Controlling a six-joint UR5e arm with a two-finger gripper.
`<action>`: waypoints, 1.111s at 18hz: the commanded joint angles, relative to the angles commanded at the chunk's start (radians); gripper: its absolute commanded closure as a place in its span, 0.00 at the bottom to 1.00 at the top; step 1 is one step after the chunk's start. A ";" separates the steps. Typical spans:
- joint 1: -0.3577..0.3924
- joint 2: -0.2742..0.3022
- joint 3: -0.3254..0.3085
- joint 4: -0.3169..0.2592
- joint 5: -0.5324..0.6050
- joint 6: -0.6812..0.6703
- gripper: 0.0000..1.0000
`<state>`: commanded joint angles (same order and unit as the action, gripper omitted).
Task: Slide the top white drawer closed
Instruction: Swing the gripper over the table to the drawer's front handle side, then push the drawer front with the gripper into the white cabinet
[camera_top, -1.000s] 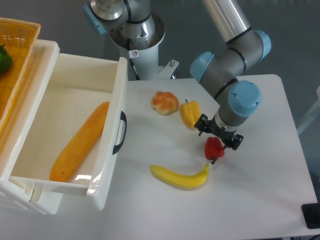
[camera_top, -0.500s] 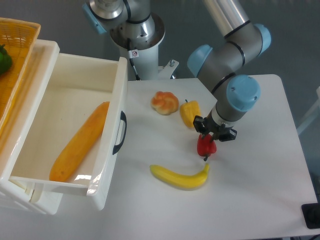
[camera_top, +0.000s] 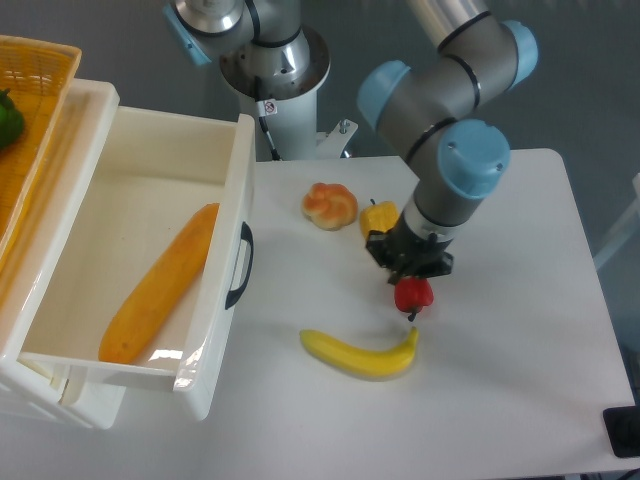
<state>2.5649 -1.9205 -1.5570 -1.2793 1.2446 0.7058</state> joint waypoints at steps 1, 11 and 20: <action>-0.008 0.002 0.000 -0.011 -0.052 -0.012 0.91; -0.054 0.015 -0.003 -0.196 -0.218 -0.005 0.91; -0.072 0.043 -0.008 -0.241 -0.237 -0.002 0.91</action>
<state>2.4927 -1.8777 -1.5647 -1.5200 1.0078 0.7041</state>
